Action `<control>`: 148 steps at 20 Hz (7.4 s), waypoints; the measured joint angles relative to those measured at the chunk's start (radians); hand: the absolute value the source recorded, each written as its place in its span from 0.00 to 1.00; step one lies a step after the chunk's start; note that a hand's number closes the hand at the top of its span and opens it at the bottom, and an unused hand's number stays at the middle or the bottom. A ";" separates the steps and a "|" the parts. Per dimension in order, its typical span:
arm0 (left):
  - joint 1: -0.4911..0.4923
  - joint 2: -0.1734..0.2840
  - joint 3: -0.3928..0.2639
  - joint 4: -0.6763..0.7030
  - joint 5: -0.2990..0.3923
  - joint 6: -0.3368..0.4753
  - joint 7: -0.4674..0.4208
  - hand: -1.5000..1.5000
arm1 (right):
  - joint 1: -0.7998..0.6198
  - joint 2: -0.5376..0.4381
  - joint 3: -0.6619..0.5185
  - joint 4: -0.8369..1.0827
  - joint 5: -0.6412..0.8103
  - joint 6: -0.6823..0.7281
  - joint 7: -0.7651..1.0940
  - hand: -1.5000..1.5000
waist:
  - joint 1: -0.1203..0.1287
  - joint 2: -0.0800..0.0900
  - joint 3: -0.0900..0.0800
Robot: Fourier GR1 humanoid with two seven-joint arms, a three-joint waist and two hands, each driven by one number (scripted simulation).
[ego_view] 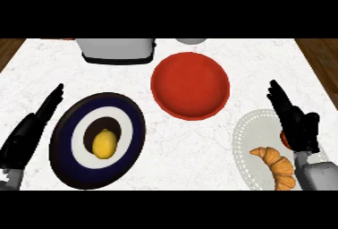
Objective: Pick the tomato from the placemat and place it in the bowl
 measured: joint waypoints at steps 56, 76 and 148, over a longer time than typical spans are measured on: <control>-0.071 -0.460 0.006 0.116 0.223 -0.150 -0.016 0.50 | 0.263 -0.299 -0.167 -0.353 0.646 0.421 0.346 0.00 | 0.003 0.050 0.028; -0.070 -0.532 0.071 0.104 0.154 -0.209 0.024 0.50 | 0.174 -0.089 -0.240 -0.182 0.906 0.418 0.218 0.00 | 0.000 0.049 0.026; -0.086 -0.573 0.121 0.120 0.117 -0.261 0.040 0.50 | -0.744 0.388 0.342 -0.300 1.134 0.475 0.922 1.00 | 0.013 0.052 0.027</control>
